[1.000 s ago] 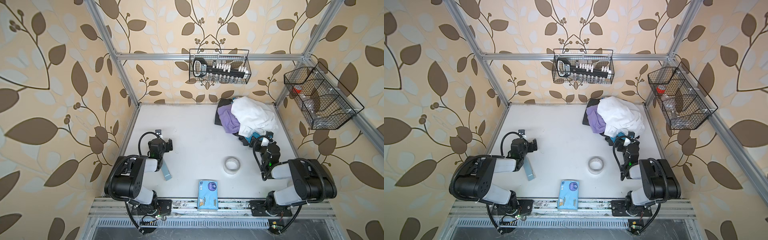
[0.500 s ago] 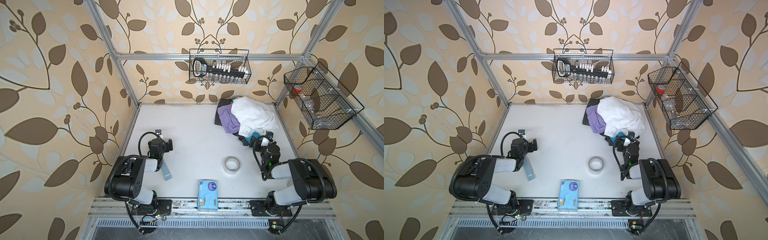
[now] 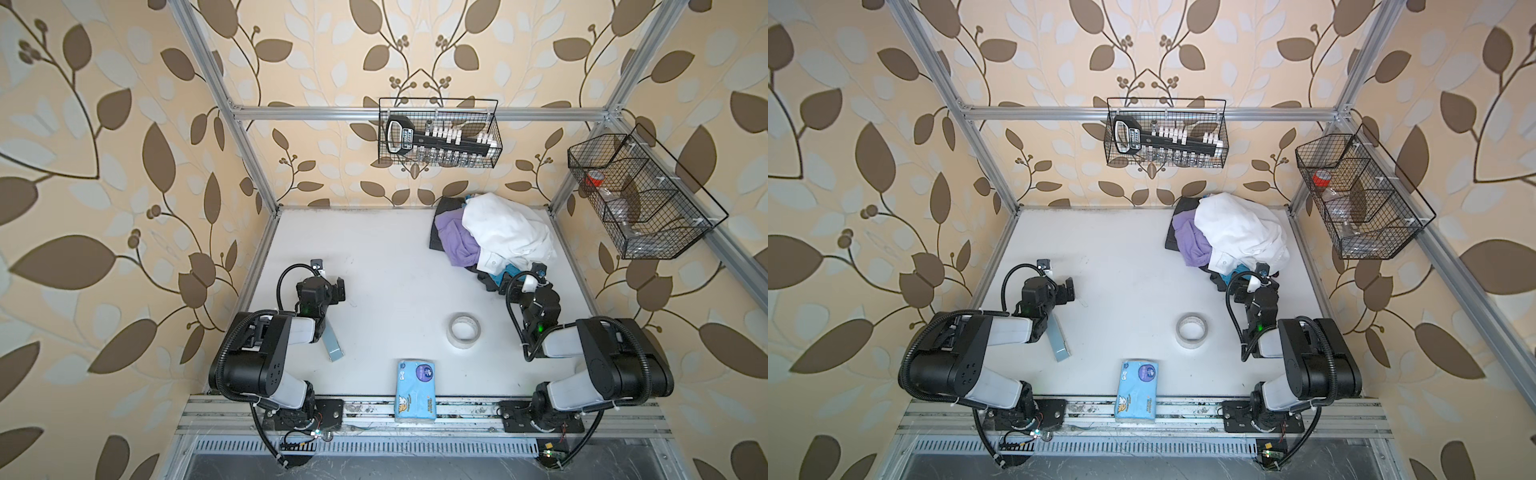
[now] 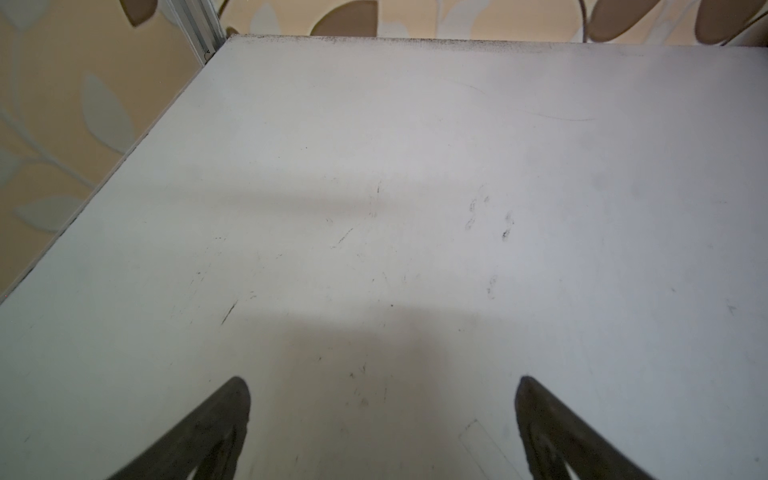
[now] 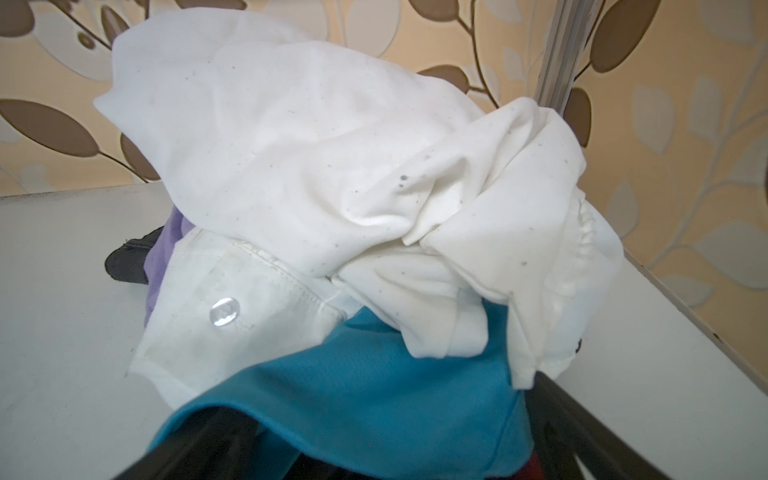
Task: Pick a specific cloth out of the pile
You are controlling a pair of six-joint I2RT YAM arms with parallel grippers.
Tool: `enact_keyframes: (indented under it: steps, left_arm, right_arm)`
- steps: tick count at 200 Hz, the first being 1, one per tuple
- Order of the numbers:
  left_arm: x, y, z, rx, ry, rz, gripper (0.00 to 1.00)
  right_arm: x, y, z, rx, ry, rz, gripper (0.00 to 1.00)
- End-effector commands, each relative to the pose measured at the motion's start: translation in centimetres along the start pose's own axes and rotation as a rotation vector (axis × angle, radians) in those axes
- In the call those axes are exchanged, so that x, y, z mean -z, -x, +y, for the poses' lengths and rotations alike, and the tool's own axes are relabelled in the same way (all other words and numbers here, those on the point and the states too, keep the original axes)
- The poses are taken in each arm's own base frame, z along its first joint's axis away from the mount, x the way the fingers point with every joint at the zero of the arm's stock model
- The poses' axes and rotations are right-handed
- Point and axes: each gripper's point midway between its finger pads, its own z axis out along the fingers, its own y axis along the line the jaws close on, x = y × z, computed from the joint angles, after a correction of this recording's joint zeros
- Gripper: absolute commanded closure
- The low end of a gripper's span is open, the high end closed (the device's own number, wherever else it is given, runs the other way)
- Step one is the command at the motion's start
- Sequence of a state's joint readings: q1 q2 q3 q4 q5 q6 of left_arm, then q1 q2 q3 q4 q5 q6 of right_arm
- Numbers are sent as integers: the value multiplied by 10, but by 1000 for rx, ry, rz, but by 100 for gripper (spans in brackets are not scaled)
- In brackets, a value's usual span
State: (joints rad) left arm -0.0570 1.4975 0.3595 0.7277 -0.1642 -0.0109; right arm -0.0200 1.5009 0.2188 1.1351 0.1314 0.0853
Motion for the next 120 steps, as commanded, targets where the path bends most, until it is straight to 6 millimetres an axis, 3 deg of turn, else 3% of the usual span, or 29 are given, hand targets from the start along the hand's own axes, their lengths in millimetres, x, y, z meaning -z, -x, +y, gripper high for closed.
enact_keyframes:
  steps: [1, 27, 47, 72, 100, 120]
  left_arm:
    - [-3, 17, 2, 25, 3, -41, 1]
    - [2, 28, 14, 52, 72, -50, 1]
    - [20, 45, 21, 79, 110, -35, 1]
    - [48, 66, 18, 118, 70, -76, 1]
    - [83, 90, -2, 165, -63, -120, 1]
    - [100, 101, -36, 117, -212, -125, 1]
  right_arm:
    - [0, 8, -1, -8, -7, -27, 0]
    - [2, 13, -12, -36, -69, -36, 0]
    - [-2, 19, -27, -50, -170, 34, 1]
    - [-2, 28, -27, -59, -176, 71, 0]
    - [3, 25, -28, -84, -203, 162, 0]
    - [11, 23, -30, -101, -230, 230, 1]
